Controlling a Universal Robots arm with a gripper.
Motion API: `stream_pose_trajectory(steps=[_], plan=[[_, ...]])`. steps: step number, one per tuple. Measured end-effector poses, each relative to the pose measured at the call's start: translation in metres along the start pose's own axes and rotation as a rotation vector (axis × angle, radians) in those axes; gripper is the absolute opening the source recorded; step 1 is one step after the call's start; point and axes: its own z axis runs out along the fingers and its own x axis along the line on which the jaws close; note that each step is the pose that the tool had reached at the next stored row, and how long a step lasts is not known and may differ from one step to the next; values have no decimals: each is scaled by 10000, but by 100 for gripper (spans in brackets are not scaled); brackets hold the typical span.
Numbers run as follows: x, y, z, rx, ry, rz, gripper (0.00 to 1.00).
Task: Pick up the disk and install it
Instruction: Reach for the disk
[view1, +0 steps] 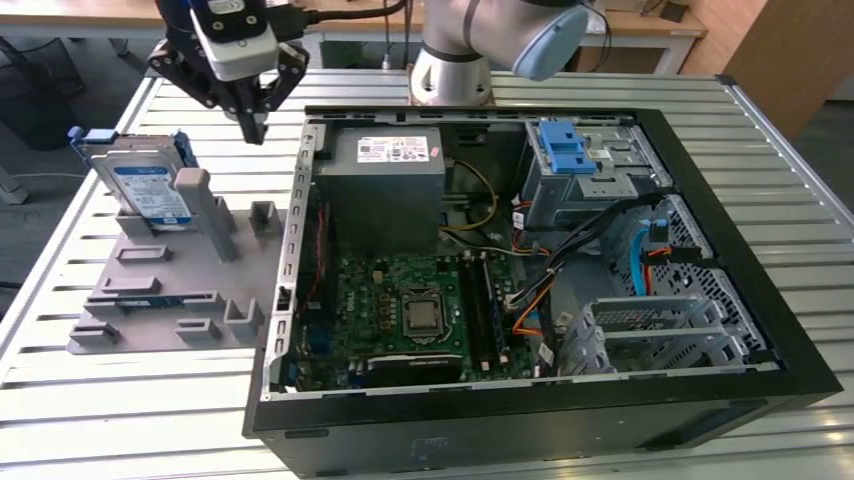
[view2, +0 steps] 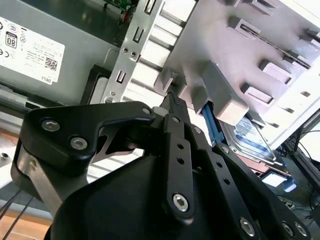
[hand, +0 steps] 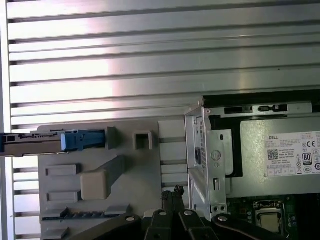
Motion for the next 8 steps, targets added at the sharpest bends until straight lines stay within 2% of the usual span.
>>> stream_pose_trajectory(steps=[3, 8], plan=[[96, 27, 6, 0, -1, 1, 11], [200, 106, 17, 2, 17, 3, 11]])
